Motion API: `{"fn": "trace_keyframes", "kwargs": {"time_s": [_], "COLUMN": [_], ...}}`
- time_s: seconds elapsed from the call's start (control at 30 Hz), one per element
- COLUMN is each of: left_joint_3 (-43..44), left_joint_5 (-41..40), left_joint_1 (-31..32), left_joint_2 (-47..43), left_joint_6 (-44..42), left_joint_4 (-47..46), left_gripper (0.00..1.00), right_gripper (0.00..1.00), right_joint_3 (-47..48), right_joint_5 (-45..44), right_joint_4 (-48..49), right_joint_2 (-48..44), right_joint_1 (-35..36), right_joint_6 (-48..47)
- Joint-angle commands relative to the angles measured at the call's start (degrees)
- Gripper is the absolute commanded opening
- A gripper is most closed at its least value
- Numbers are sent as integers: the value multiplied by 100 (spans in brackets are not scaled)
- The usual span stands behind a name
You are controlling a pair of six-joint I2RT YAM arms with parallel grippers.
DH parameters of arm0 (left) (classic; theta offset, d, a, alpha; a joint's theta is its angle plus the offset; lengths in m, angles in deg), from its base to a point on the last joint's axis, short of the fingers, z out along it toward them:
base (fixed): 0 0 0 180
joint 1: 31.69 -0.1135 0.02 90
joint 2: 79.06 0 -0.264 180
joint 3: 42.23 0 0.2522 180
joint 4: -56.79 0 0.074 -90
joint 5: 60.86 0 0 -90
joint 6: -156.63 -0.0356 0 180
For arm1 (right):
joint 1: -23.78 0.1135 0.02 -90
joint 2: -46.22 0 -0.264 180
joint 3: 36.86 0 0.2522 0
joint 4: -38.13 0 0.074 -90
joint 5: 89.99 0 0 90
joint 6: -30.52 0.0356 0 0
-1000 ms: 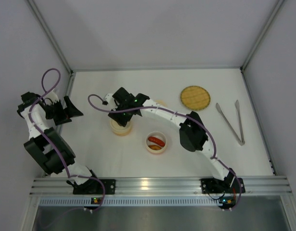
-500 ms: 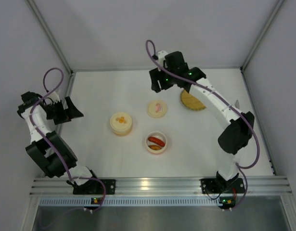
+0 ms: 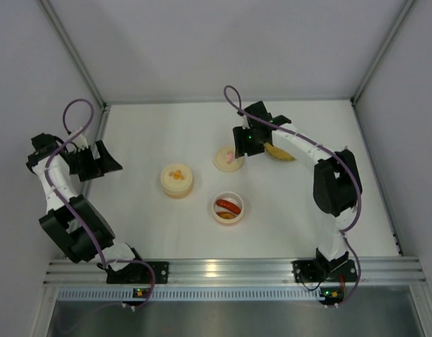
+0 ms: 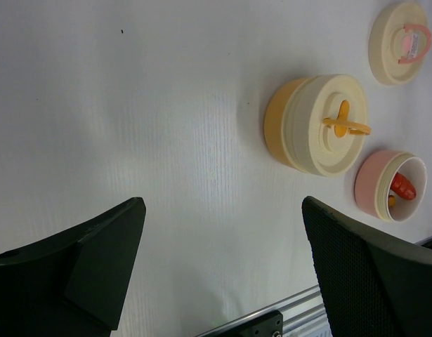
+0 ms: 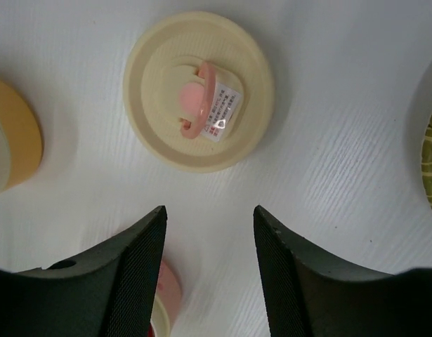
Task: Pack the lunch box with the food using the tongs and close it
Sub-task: Pick up the box lid from the center of the board.
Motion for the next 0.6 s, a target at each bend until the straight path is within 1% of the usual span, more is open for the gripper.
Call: {"fn": "trace_keyframes", "kwargs": {"time_s": [0.0,0.13,0.47,0.57], "left_joint_3": [-43,-60,-52,-52], "left_joint_5": [-29,-91,-187,-231], "left_joint_1": [34,34,26,34], "left_joint_2": [-353,-309,-221,-213], "left_joint_6": [-11,24,68,59], "left_joint_4": [-155,-164,-243,-243], "left_gripper": [98,98,98,98], "right_gripper": [51,49,45,42], "right_joint_3": [-20,147,569,683], "right_joint_5": [402,543,640,675], "right_joint_4": [819,960,1119,1154], "right_joint_2": [88,447,1019,1178], "right_joint_1": [-69,-51,28,63], "right_joint_6": [301,406,529,538]}}
